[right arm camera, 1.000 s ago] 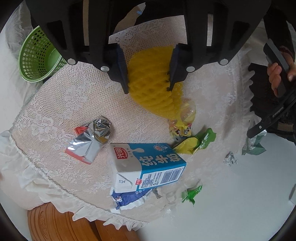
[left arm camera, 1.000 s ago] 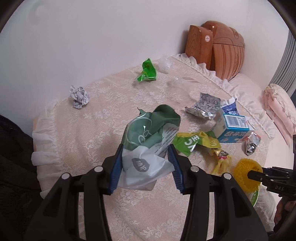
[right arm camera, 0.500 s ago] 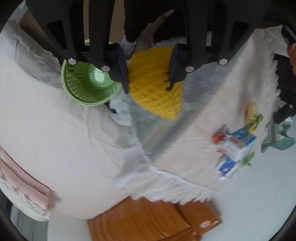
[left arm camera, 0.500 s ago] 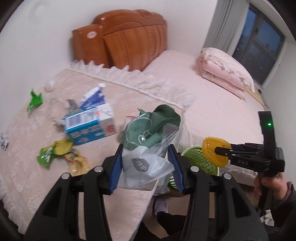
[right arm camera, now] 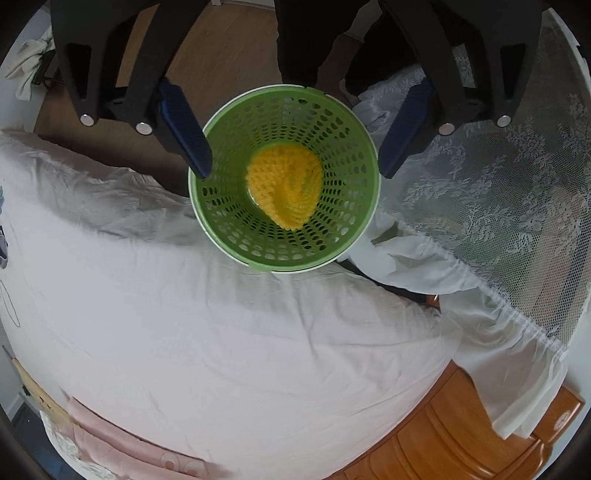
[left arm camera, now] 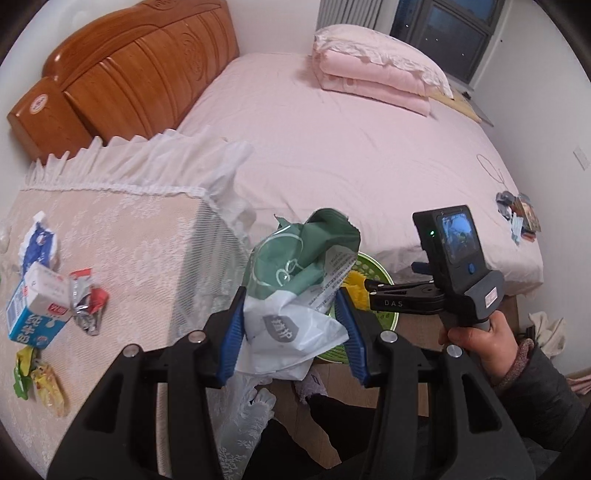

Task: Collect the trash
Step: 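Carry both items to the green wastebasket and release them inside, then move both tools back over the bed toward the remaining trash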

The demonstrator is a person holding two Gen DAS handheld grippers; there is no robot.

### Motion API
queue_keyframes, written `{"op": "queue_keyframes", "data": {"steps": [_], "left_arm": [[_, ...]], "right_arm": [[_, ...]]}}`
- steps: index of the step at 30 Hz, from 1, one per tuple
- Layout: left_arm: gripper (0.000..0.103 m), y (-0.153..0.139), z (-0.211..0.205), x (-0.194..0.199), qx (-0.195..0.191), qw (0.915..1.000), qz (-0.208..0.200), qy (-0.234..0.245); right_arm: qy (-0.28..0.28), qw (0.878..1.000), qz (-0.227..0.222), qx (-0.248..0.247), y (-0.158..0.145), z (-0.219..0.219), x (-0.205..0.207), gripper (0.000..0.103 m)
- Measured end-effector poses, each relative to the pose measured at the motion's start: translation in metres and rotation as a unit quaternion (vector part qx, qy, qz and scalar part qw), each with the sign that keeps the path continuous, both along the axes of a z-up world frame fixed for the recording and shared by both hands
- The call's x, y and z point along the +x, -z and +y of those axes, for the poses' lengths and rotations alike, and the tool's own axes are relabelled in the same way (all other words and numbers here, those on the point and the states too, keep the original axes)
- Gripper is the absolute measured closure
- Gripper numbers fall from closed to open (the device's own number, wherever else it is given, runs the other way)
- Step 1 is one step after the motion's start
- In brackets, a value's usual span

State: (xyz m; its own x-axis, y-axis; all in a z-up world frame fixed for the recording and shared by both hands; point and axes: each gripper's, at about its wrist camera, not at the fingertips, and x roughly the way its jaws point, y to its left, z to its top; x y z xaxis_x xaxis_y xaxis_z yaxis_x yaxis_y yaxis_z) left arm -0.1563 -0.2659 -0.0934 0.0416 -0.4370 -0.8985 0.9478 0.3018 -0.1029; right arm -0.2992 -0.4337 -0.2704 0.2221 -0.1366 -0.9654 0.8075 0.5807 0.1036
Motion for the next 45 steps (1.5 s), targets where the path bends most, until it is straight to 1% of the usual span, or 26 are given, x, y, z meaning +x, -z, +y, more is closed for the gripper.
{"op": "queue_keyframes", "data": {"steps": [1, 3, 7, 9, 13, 14, 15, 17, 19, 21, 23, 25, 27, 29, 32, 35, 37, 39, 42, 45], "left_arm": [[0.056, 0.006, -0.008, -0.006, 0.006, 0.9999, 0.007, 0.009], [0.056, 0.019, -0.021, -0.017, 0.016, 0.9994, 0.018, 0.027], [0.056, 0.042, -0.047, -0.036, 0.035, 0.9974, 0.028, 0.057], [0.056, 0.055, -0.057, -0.044, 0.046, 0.9959, 0.034, 0.07], [0.056, 0.083, -0.077, -0.06, 0.071, 0.9919, 0.044, 0.096], [0.053, 0.09, -0.081, -0.064, 0.079, 0.9906, 0.044, 0.103], [0.037, 0.098, -0.084, -0.068, 0.091, 0.9891, 0.044, 0.108], [0.016, 0.109, -0.09, -0.074, 0.107, 0.9877, 0.035, 0.109], [0.016, 0.113, -0.091, -0.077, 0.104, 0.9879, 0.03, 0.111], [0.012, 0.112, -0.091, -0.078, 0.105, 0.9875, 0.034, 0.112], [0.012, 0.105, -0.09, -0.075, 0.093, 0.9903, 0.028, 0.099], [0.011, 0.092, -0.086, -0.068, 0.071, 0.9942, 0.015, 0.079], [0.008, 0.076, -0.083, -0.058, 0.054, 0.9968, 0.002, 0.058], [0.008, 0.055, -0.074, -0.043, 0.031, 0.9988, -0.01, 0.036], [0.008, 0.023, -0.057, -0.018, 0.002, 0.9994, -0.033, -0.001], [0.008, -0.009, -0.032, 0.01, -0.024, 0.997, -0.051, -0.052], [0.008, -0.027, -0.009, 0.031, -0.039, 0.993, -0.057, -0.096], [0.008, -0.043, 0.016, 0.05, -0.051, 0.9869, -0.061, -0.14], [0.008, -0.064, 0.06, 0.075, -0.066, 0.9722, -0.077, -0.211], [0.008, -0.076, 0.106, 0.094, -0.07, 0.9551, -0.103, -0.269]], "right_arm": [[0.009, 1.0, -0.003, -0.005, -0.005, -0.003, -0.011, 0.004], [0.023, 1.0, -0.003, -0.004, -0.013, -0.009, -0.031, 0.004], [0.062, 0.998, -0.012, -0.008, -0.034, -0.018, -0.074, 0.004], [0.083, 0.996, -0.01, -0.021, -0.043, -0.02, -0.089, 0.003], [0.106, 0.994, -0.008, -0.038, -0.057, -0.024, -0.109, 0.003], [0.111, 0.993, -0.008, -0.041, -0.059, -0.025, -0.113, 0.003], [0.115, 0.992, -0.008, -0.043, -0.06, -0.026, -0.116, 0.003], [0.123, 0.991, -0.01, -0.043, -0.061, -0.027, -0.12, 0.003], [0.127, 0.991, -0.012, -0.037, -0.061, -0.027, -0.12, 0.003], [0.13, 0.991, -0.017, -0.037, -0.063, -0.026, -0.121, 0.003], [0.127, 0.991, -0.016, -0.04, -0.067, -0.023, -0.12, 0.003], [0.121, 0.991, -0.014, -0.045, -0.072, -0.021, -0.117, 0.003], [0.118, 0.992, -0.017, -0.05, -0.081, -0.018, -0.114, 0.003], [0.113, 0.992, -0.025, -0.056, -0.091, -0.016, -0.109, 0.003], [0.095, 0.992, -0.034, -0.074, -0.113, -0.01, -0.094, 0.003], [0.063, 0.992, -0.055, -0.09, -0.14, -0.001, -0.069, 0.003], [0.031, 0.992, -0.073, -0.096, -0.157, 0.007, -0.046, 0.002], [-0.01, 0.991, -0.09, -0.103, -0.17, 0.018, -0.018, 0.002], [-0.081, 0.984, -0.116, -0.109, -0.188, 0.039, 0.029, 0.002], [-0.154, 0.973, -0.138, -0.108, -0.2, 0.065, 0.077, 0.002]]}}
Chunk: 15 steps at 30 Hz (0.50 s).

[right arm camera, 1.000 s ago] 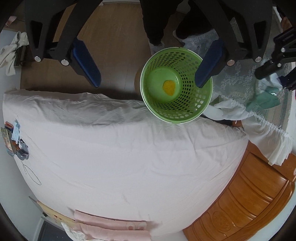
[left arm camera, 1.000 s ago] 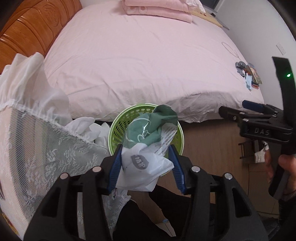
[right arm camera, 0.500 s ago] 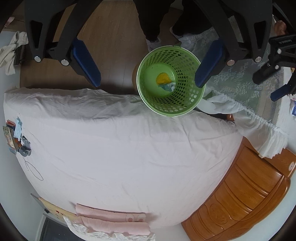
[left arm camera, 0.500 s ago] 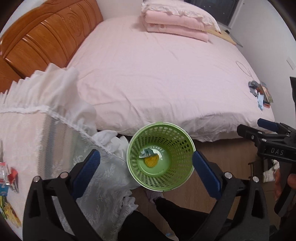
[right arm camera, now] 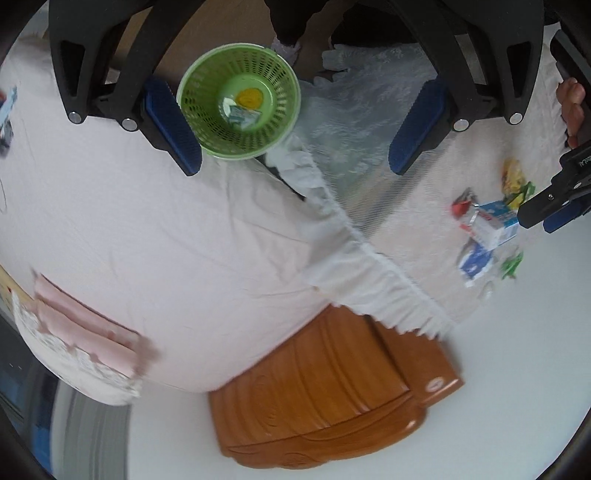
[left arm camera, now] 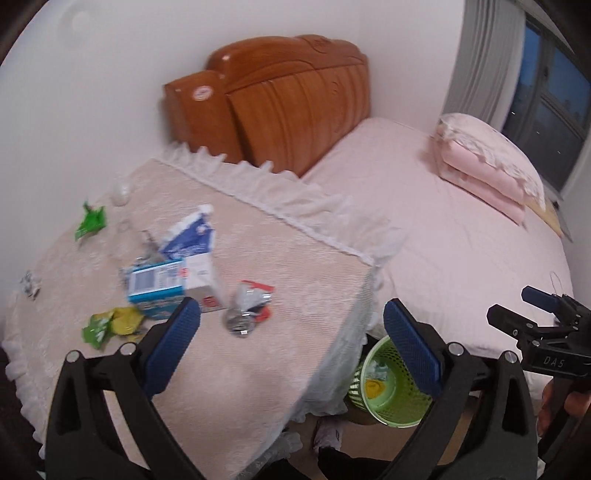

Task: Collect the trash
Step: 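Move both tools back over the bed toward the remaining trash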

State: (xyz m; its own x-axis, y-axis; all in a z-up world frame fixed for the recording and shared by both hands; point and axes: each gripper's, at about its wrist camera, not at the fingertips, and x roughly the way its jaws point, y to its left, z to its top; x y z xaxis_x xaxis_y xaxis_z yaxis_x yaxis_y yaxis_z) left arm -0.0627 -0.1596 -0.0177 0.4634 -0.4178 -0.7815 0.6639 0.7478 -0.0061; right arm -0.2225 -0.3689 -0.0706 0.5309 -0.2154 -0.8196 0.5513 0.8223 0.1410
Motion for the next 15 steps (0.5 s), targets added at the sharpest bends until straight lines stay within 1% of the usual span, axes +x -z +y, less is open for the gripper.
{"op": "queue_keyframes", "data": {"steps": [3, 6, 8, 11, 13, 15], "left_arm": [[0.008, -0.002, 0.048, 0.015, 0.008, 0.9981, -0.017, -0.059], [0.008, 0.005, 0.096, 0.026, 0.014, 0.9935, -0.015, -0.112], [0.008, 0.01, 0.122, 0.033, 0.019, 0.989, -0.005, -0.147], [0.008, 0.016, 0.152, 0.033, 0.016, 0.9828, 0.005, -0.184], [0.008, 0.02, 0.164, 0.033, 0.015, 0.98, 0.012, -0.198], [0.008, 0.026, 0.168, 0.035, 0.016, 0.9795, 0.022, -0.2]], "right_arm": [[-0.077, 0.997, -0.007, -0.006, -0.007, 0.03, 0.049, 0.002], [-0.135, 0.991, -0.015, -0.011, -0.012, 0.062, 0.083, 0.002], [-0.161, 0.987, -0.021, -0.009, -0.013, 0.082, 0.102, 0.002], [-0.187, 0.982, -0.024, -0.002, -0.011, 0.11, 0.12, 0.002], [-0.2, 0.98, -0.019, -0.003, -0.01, 0.122, 0.13, 0.002], [-0.203, 0.979, -0.014, -0.009, -0.008, 0.129, 0.135, 0.002]]}}
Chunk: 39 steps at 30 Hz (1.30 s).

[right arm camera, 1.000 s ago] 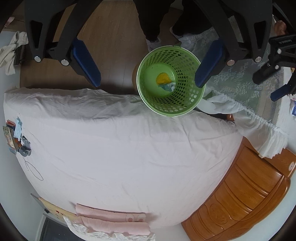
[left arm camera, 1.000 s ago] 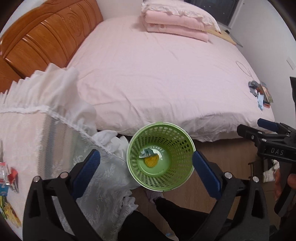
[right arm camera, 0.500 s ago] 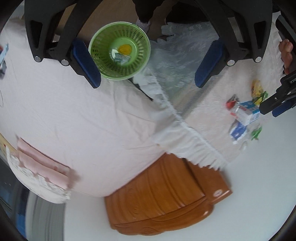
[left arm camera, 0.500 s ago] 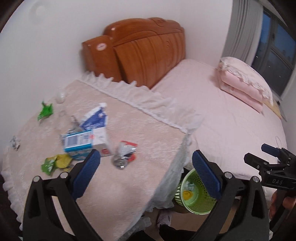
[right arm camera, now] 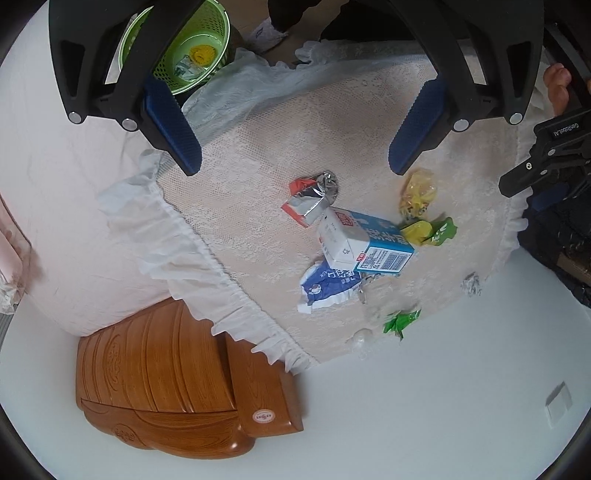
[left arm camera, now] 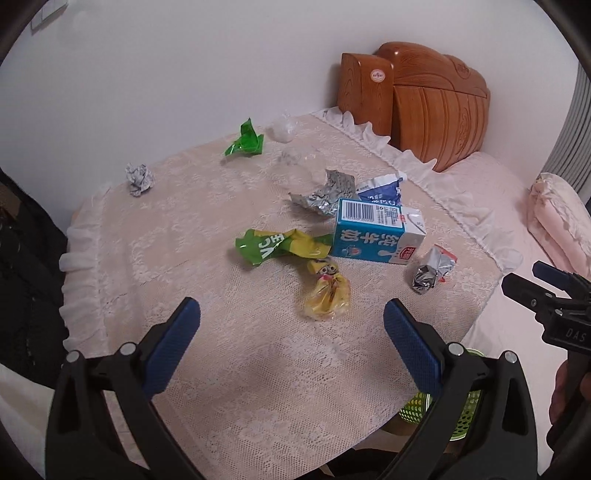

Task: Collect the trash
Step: 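Move both tools back over the bed toward the remaining trash, then grasp the yellow candy wrapper with the left tool while the right tool grasps the foil packet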

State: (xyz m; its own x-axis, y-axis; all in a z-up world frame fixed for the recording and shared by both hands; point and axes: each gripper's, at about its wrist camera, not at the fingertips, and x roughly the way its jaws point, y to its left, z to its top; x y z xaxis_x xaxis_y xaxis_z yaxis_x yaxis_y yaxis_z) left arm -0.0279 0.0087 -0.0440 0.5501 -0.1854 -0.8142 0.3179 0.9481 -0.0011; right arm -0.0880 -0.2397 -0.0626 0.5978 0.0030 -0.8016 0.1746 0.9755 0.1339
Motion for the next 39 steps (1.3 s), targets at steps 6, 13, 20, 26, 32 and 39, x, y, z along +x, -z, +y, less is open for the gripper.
{"op": "queue_keyframes", "data": {"steps": [6, 13, 20, 26, 32, 39], "left_arm": [[0.008, 0.022, -0.011, 0.009, 0.005, 0.9995, 0.017, 0.027], [0.009, 0.069, -0.046, 0.039, 0.017, 0.9973, 0.044, 0.057], [0.058, 0.105, -0.066, 0.059, 0.039, 0.9927, 0.09, 0.07], [0.073, 0.101, -0.058, 0.054, 0.027, 0.9927, 0.095, 0.07], [0.075, 0.08, -0.045, 0.045, 0.017, 0.9941, 0.079, 0.073], [0.075, 0.068, -0.035, 0.035, 0.014, 0.9946, 0.07, 0.076]], "right_arm": [[0.026, 1.0, 0.011, 0.005, 0.009, -0.001, 0.001, 0.002], [0.06, 0.997, 0.039, 0.025, 0.029, -0.007, 0.004, 0.002], [0.08, 0.995, 0.05, 0.029, 0.037, -0.006, 0.004, 0.002], [0.076, 0.995, 0.056, 0.029, 0.047, -0.001, 0.016, 0.002], [0.075, 0.995, 0.066, 0.009, 0.068, 0.002, 0.053, 0.002], [0.066, 0.993, 0.089, -0.034, 0.089, 0.011, 0.084, 0.011]]}}
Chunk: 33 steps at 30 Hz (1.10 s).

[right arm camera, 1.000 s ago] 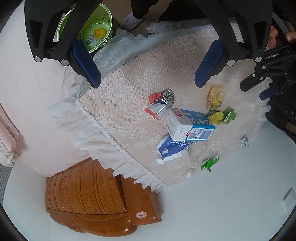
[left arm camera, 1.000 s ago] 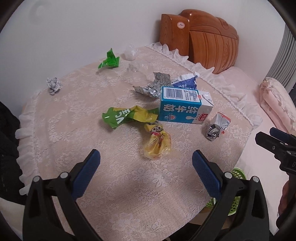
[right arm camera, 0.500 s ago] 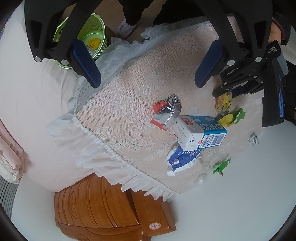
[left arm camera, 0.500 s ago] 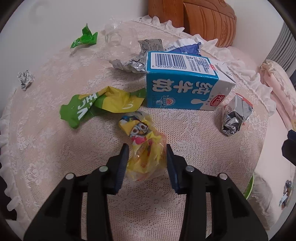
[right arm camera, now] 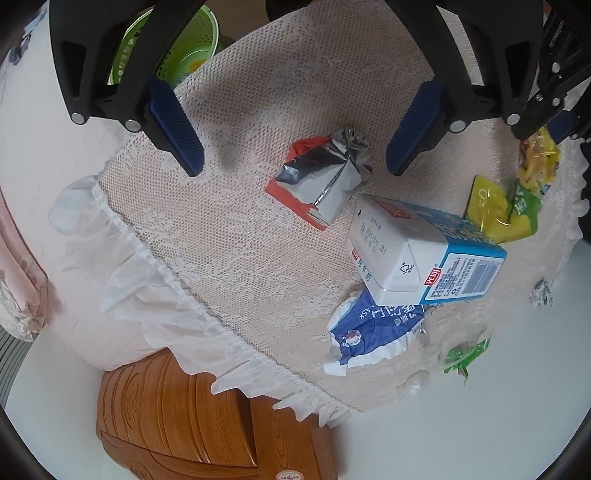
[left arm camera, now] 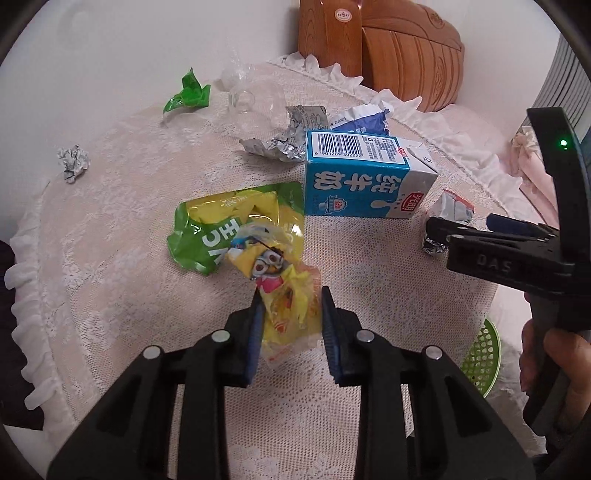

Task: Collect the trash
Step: 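Grasp the yellow candy wrapper with the left tool while the right tool grasps the foil packet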

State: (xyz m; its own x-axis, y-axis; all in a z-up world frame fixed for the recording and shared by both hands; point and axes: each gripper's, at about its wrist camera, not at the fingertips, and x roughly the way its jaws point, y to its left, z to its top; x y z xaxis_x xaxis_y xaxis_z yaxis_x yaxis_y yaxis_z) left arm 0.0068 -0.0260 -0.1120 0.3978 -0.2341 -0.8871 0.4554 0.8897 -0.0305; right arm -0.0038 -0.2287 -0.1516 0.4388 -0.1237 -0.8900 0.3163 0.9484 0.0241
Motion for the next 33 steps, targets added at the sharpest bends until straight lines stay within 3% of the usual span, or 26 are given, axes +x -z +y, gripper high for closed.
{"op": "queue_keyframes", "data": {"steps": [8, 10, 22, 24, 25, 26, 33], "left_arm": [[0.075, -0.001, -0.005, -0.006, 0.005, 0.9999, -0.002, 0.01], [0.075, -0.004, -0.012, -0.009, 0.006, 0.9997, -0.007, 0.022], [0.075, -0.013, -0.058, -0.029, -0.002, 0.996, -0.014, 0.088], [0.075, -0.014, -0.055, -0.031, -0.001, 0.9962, -0.015, 0.085], [0.075, -0.015, -0.052, -0.031, 0.0, 0.9965, -0.017, 0.082], [0.075, -0.015, -0.049, -0.031, 0.0, 0.9967, -0.018, 0.078], [0.075, -0.02, -0.031, -0.029, -0.005, 0.9977, -0.023, 0.064]], "right_arm": [[-0.025, 1.0, 0.007, -0.008, 0.006, 0.005, 0.002, 0.07], [-0.019, 1.0, -0.001, 0.011, 0.003, -0.001, -0.004, 0.075], [0.016, 0.998, -0.044, 0.049, -0.019, -0.036, -0.045, 0.073], [0.019, 0.997, -0.048, 0.048, -0.02, -0.036, -0.043, 0.047], [0.022, 0.998, -0.052, 0.042, -0.021, -0.036, -0.042, 0.024], [0.026, 0.997, -0.06, 0.028, -0.022, -0.034, -0.04, 0.015], [0.0, 0.999, -0.04, -0.008, -0.006, -0.016, 0.001, 0.013]]}}
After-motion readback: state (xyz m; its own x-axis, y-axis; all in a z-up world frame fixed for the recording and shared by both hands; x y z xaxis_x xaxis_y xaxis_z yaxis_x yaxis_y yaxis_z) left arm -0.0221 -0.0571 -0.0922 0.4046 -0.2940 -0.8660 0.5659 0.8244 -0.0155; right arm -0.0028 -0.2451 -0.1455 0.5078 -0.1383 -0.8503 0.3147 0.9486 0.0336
